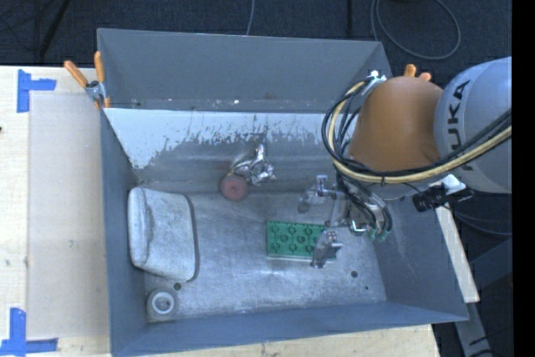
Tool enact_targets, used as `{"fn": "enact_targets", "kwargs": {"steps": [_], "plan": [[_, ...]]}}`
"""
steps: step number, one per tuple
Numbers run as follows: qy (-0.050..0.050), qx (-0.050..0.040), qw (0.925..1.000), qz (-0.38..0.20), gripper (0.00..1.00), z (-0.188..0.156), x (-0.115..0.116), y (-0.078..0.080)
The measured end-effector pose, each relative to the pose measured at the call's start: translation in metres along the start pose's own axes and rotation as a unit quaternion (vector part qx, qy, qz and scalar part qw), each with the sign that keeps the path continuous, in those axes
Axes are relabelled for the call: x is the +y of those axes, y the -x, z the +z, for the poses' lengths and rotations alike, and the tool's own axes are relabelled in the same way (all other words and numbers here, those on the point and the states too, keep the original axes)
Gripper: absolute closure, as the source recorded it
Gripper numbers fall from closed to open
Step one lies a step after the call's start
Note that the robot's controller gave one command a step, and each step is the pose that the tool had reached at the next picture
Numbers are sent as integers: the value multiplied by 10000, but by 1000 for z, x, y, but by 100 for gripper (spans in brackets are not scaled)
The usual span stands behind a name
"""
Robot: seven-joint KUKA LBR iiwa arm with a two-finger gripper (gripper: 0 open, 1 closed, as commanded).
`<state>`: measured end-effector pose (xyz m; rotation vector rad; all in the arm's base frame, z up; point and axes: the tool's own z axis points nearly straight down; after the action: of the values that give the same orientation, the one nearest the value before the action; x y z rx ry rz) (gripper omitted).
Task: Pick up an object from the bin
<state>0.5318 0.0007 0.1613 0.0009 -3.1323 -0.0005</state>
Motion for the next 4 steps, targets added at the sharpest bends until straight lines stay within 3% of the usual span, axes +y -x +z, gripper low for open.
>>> {"fn": "enact_targets", "kwargs": {"steps": [1, 4], "plan": [[12, -61, 9991, 414, 0, 92, -12, 24], [5, -41, 9992, 388, 0, 88, -12, 25]]}}
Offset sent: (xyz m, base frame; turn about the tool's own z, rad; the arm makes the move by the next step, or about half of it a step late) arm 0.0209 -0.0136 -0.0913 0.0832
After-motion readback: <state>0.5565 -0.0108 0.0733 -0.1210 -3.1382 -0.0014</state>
